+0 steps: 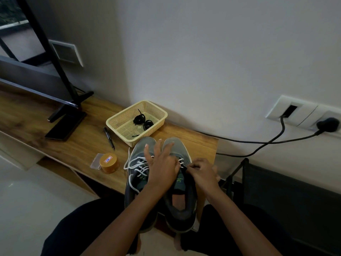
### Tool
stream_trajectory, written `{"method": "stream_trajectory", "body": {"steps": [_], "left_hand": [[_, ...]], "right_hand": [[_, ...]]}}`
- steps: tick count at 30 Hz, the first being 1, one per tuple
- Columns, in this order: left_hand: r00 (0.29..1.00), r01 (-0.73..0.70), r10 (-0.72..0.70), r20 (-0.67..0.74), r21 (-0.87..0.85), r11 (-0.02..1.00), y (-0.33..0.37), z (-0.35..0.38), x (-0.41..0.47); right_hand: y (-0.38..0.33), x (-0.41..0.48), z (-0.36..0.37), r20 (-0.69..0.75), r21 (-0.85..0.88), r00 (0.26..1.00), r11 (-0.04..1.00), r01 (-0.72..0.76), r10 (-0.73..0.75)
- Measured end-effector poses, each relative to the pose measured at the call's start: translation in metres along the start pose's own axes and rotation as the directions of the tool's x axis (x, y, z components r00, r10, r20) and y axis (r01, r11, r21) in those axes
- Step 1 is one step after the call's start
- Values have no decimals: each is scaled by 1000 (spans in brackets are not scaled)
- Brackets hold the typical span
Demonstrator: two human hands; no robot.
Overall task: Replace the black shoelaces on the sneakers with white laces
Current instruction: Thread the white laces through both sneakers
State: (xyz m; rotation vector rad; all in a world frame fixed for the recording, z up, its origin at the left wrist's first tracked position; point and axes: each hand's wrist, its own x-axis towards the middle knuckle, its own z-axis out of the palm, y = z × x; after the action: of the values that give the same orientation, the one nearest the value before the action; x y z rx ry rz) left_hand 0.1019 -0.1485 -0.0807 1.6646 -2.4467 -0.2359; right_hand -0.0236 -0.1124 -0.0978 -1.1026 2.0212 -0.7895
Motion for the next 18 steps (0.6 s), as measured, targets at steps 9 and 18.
{"method": "stream_trajectory", "body": {"steps": [9,18], "left_hand": [[999,36,-36,-16,0,999,4,7,0],[972,85,-88,-217,-24,996,8,35,-6]], "right_hand": [[7,6,6,22,82,999,996,38,-40],[4,1,-3,96,385,995,923,-22,-17]]}}
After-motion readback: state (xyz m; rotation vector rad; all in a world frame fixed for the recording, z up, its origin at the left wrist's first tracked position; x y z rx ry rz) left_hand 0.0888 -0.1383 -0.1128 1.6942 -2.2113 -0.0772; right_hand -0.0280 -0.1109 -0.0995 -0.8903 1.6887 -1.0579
